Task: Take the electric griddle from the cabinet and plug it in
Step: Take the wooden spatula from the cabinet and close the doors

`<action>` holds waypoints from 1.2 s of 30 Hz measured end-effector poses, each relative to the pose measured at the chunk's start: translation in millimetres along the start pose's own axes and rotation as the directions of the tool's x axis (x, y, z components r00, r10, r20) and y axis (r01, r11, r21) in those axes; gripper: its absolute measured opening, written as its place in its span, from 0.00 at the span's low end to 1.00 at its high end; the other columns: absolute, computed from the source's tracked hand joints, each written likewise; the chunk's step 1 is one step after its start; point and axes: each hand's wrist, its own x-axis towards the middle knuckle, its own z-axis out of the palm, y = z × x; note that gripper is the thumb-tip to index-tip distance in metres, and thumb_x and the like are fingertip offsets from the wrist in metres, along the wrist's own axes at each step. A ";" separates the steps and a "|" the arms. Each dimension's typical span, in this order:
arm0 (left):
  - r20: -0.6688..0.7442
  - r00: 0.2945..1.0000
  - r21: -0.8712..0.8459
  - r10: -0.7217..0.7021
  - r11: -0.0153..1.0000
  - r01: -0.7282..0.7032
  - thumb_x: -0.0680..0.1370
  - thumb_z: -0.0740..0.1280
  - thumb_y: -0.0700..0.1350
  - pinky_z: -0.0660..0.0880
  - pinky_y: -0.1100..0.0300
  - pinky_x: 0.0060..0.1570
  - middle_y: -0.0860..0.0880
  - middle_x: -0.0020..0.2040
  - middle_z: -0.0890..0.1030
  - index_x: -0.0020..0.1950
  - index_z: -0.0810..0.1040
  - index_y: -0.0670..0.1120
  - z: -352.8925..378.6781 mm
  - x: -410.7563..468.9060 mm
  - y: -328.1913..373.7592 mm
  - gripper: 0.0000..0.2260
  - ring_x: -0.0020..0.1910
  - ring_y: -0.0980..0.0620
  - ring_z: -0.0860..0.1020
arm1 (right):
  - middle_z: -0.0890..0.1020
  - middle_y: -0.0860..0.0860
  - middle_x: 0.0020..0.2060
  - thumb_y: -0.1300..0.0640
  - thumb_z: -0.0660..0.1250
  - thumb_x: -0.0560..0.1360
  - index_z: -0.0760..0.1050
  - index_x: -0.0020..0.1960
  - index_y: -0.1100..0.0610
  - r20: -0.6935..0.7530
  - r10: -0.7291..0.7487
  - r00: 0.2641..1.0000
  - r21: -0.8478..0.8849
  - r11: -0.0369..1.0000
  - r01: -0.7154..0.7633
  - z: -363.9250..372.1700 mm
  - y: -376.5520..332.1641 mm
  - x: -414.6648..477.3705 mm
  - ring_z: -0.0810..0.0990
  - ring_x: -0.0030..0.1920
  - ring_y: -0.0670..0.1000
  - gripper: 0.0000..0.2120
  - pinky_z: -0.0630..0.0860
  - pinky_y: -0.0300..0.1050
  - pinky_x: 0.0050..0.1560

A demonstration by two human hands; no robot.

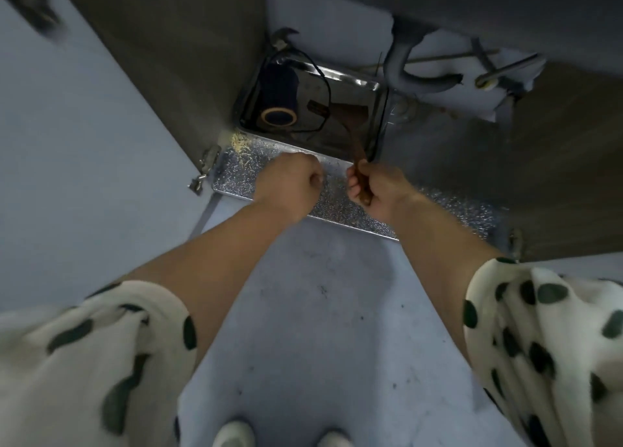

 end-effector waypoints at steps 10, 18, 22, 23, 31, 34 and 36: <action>0.032 0.993 0.054 -0.112 0.992 0.110 0.77 0.61 0.42 0.76 0.51 0.48 0.42 0.51 0.83 0.50 0.82 0.46 -141.8 -100.9 74.8 0.10 0.53 0.39 0.79 | 0.68 0.53 0.31 0.63 0.50 0.82 0.65 0.41 0.59 -0.017 0.221 0.975 0.081 0.972 -0.219 37.2 -16.5 -156.6 0.69 0.19 0.45 0.13 0.63 0.29 0.16; -0.031 0.990 0.042 -0.140 0.989 0.141 0.78 0.62 0.46 0.75 0.52 0.47 0.44 0.51 0.83 0.51 0.81 0.47 -223.8 -163.3 89.9 0.09 0.53 0.40 0.79 | 0.71 0.53 0.18 0.64 0.50 0.82 0.65 0.39 0.60 -0.008 0.314 0.949 0.170 0.936 -0.308 77.4 -23.3 -255.3 0.67 0.12 0.46 0.14 0.63 0.28 0.16; -0.046 0.991 0.028 -0.126 0.991 0.127 0.78 0.62 0.45 0.75 0.52 0.47 0.44 0.51 0.83 0.50 0.81 0.46 -260.9 -187.1 69.3 0.09 0.52 0.41 0.79 | 0.70 0.53 0.15 0.64 0.49 0.82 0.65 0.40 0.61 0.013 0.309 0.951 0.231 0.924 -0.304 95.3 -21.8 -287.4 0.67 0.13 0.46 0.14 0.63 0.28 0.16; -0.055 0.991 0.024 -0.121 0.992 0.122 0.78 0.62 0.45 0.75 0.52 0.47 0.44 0.51 0.83 0.50 0.81 0.45 -273.3 -195.0 59.7 0.09 0.52 0.41 0.79 | 0.70 0.53 0.16 0.64 0.49 0.82 0.65 0.40 0.61 0.015 0.308 0.951 0.246 0.921 -0.302 102.5 -19.4 -297.5 0.67 0.13 0.46 0.13 0.63 0.28 0.16; -0.175 0.979 0.017 -0.109 0.993 0.113 0.77 0.63 0.41 0.74 0.51 0.51 0.40 0.50 0.80 0.49 0.83 0.41 -346.4 -246.7 -9.5 0.09 0.53 0.40 0.76 | 0.69 0.53 0.25 0.64 0.48 0.82 0.64 0.40 0.60 -0.022 0.288 0.957 0.294 0.917 -0.270 159.7 7.4 -343.6 0.67 0.14 0.46 0.13 0.63 0.29 0.16; -0.227 0.966 0.025 -0.127 0.990 0.136 0.76 0.64 0.39 0.73 0.47 0.55 0.38 0.53 0.78 0.50 0.84 0.40 -361.4 -259.3 -35.9 0.09 0.55 0.38 0.74 | 0.68 0.53 0.30 0.65 0.49 0.81 0.65 0.42 0.62 -0.039 0.277 0.960 0.308 0.918 -0.252 182.8 14.6 -352.7 0.69 0.21 0.47 0.11 0.64 0.30 0.16; -0.216 0.963 0.026 -0.159 0.985 0.168 0.76 0.64 0.39 0.73 0.48 0.57 0.38 0.55 0.77 0.50 0.84 0.41 -366.0 -264.1 -47.6 0.09 0.56 0.38 0.74 | 0.69 0.54 0.31 0.65 0.50 0.81 0.65 0.42 0.62 -0.042 0.269 0.962 0.309 0.919 -0.243 193.5 17.6 -356.7 0.69 0.18 0.47 0.10 0.65 0.30 0.17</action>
